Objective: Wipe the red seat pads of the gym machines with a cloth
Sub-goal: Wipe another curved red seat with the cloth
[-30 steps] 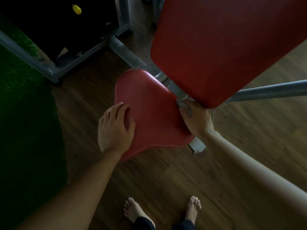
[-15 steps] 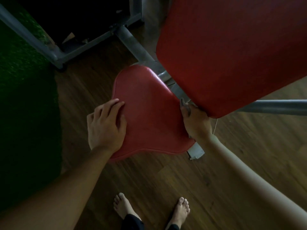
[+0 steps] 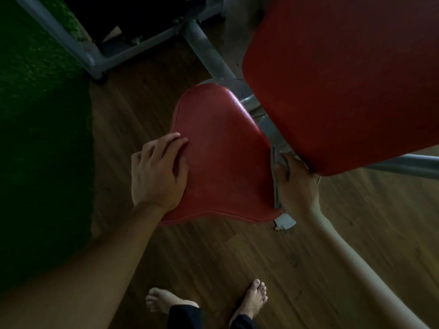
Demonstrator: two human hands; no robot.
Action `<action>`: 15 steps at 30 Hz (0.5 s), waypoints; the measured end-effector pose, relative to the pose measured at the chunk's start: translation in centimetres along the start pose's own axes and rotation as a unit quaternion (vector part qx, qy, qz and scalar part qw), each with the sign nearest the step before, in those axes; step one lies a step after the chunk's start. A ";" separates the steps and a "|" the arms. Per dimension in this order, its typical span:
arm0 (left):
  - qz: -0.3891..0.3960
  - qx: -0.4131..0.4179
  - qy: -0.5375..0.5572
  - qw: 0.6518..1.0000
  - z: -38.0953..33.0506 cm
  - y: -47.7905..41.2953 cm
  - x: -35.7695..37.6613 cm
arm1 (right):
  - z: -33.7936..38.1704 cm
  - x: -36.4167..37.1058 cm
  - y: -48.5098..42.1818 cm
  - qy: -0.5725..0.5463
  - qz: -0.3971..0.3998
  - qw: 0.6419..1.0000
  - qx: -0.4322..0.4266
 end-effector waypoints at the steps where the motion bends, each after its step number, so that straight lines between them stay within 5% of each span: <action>1: 0.000 0.000 0.000 1.000 0.0 0.0 0.0 | -0.1 0.0 0.0 0.009 -0.004 1.000 -0.005; 6: 0.006 -0.005 0.000 1.000 0.0 0.0 0.0 | -0.4 1.2 -1.9 -0.016 0.005 0.998 0.063; 15: 0.001 -0.005 0.002 1.000 0.2 -0.1 0.0 | 2.3 2.7 -1.7 0.106 -0.005 0.994 -0.019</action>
Point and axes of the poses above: each hand's wrist, its own y-axis away from the middle knuckle, its own x-axis out of the palm, z = x × y, the point moved 8 cm from there along -y, towards the middle knuckle, and after that the axes turned 6 degrees about -x, right-handed, at the moved point
